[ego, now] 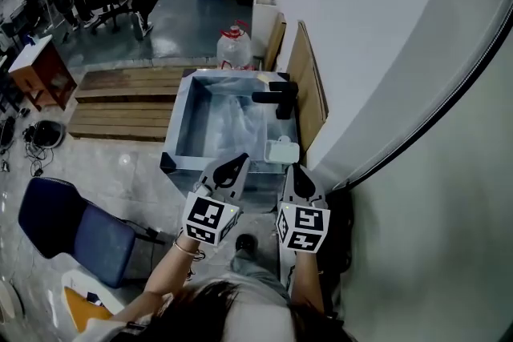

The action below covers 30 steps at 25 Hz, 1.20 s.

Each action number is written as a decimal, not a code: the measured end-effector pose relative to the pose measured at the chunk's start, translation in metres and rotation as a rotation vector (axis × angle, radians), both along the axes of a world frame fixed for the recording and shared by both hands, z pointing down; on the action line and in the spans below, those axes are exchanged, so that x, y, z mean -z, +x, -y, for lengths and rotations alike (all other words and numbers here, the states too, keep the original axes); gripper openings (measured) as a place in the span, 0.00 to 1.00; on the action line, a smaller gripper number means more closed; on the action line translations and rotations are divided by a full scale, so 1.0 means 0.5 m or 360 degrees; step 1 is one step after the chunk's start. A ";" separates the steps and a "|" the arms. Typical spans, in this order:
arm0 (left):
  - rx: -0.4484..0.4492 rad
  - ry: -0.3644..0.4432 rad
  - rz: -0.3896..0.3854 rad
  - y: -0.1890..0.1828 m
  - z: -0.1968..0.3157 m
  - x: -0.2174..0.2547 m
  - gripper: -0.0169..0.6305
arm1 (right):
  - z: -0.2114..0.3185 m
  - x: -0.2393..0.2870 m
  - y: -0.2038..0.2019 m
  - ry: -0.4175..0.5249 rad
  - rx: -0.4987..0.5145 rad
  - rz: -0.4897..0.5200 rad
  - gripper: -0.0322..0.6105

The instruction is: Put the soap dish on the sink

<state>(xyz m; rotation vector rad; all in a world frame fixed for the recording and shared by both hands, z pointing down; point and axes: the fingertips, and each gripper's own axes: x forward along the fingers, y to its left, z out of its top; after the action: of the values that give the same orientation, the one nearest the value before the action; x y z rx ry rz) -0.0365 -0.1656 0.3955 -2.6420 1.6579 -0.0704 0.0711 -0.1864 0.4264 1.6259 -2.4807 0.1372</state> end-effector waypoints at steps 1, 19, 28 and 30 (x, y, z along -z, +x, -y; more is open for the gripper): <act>0.0002 0.0006 0.0004 -0.001 -0.010 0.002 0.04 | -0.011 0.003 -0.002 0.0005 0.0004 -0.0008 0.09; 0.0037 0.0051 -0.0021 -0.008 -0.145 0.032 0.04 | -0.153 0.071 0.001 0.0274 0.0061 -0.0090 0.09; 0.0031 0.0058 -0.0017 -0.001 -0.199 0.032 0.04 | -0.210 0.085 0.008 0.0314 0.0054 -0.0100 0.09; 0.0033 0.0075 -0.0023 0.000 -0.208 0.034 0.04 | -0.222 0.087 0.008 0.0323 0.0056 -0.0103 0.09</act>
<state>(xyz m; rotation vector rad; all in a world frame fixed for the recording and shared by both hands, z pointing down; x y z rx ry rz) -0.0366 -0.0615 0.3783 -2.5974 1.6702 -0.0129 0.0749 -0.0755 0.3830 1.6301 -2.5431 -0.1749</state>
